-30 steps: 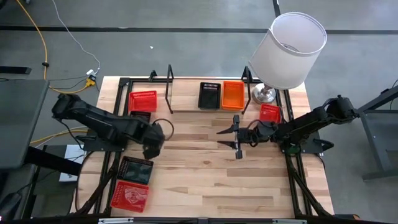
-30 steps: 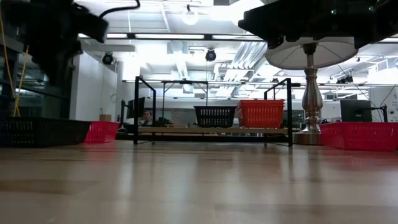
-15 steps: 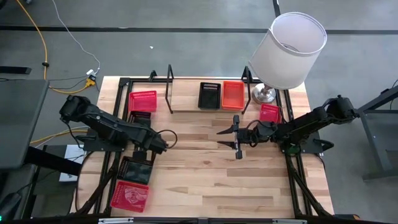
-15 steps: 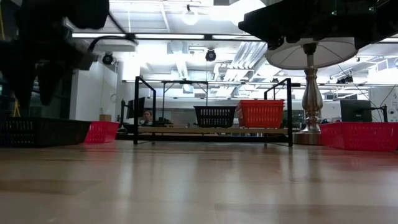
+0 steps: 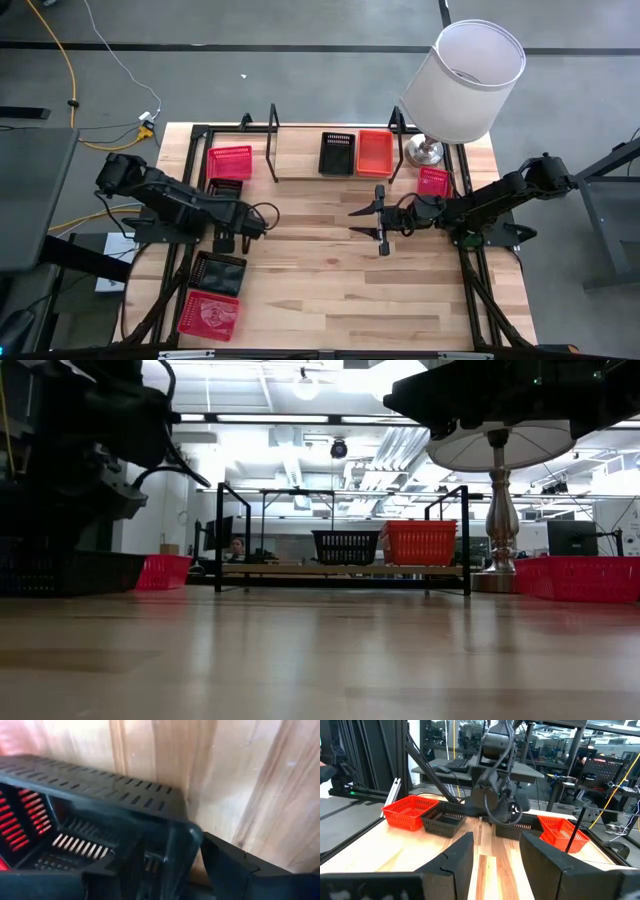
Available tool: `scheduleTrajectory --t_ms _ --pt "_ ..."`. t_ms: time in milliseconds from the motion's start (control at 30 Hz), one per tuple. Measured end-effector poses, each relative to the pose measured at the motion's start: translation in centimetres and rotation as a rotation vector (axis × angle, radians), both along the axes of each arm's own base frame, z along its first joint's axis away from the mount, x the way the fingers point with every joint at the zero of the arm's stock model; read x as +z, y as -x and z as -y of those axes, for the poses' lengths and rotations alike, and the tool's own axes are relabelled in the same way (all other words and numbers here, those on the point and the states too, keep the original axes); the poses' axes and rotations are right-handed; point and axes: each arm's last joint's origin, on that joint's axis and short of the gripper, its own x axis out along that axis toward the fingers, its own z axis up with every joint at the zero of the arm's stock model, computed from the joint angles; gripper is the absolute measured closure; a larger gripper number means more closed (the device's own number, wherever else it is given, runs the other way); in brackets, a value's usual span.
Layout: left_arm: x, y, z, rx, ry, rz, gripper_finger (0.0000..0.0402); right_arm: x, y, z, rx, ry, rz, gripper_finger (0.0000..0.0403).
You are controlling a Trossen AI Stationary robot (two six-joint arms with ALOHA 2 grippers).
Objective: Stack baskets on shelf by color
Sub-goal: Stack the top black basket on top of the black basket on the shelf
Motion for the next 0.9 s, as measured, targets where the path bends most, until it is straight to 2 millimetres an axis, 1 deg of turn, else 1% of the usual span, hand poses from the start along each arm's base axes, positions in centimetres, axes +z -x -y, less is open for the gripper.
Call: scheduleTrajectory --t_ms 100,200,300,400,433,467,533,633,700,900 --pt "0.0 0.0 -0.3 0.023 -0.002 -0.003 0.0220 0.0 0.0 0.0 0.000 0.001 -0.001 0.0254" --pt "0.1 0.2 -0.5 0.039 0.010 -0.017 0.0240 0.0 0.0 0.0 0.000 0.001 -0.002 0.0254" --pt "0.1 0.2 -0.4 0.043 0.041 -0.022 0.0287 0.0 0.0 0.0 0.000 0.001 -0.003 0.0254" --pt "0.1 0.1 -0.2 0.061 0.098 -0.026 0.0361 0.0 0.0 0.0 0.000 0.001 -0.003 0.0254" --pt "0.3 0.0 -0.1 0.067 0.118 -0.022 0.0380 0.0 0.0 0.0 0.000 0.001 -0.003 0.0254" --pt "0.5 -0.2 0.0 0.070 0.131 -0.015 0.0389 0.0 0.0 0.0 0.000 0.001 -0.003 0.0254" --pt "1.1 -0.7 0.2 0.071 0.141 0.004 0.0387 0.0 0.0 0.0 0.000 0.001 -0.003 0.0254" --pt "2.8 -2.1 0.6 0.052 0.151 0.065 0.0394 0.0 0.0 0.0 -0.001 0.001 -0.003 0.0254" --pt "4.5 -3.1 0.9 0.035 0.154 0.113 0.0397 -0.1 0.0 0.0 -0.001 0.002 -0.006 0.0254" --pt "10.8 -6.0 2.5 -0.057 0.133 0.323 0.0398 -0.1 0.0 0.0 -0.002 0.002 -0.006 0.0254"
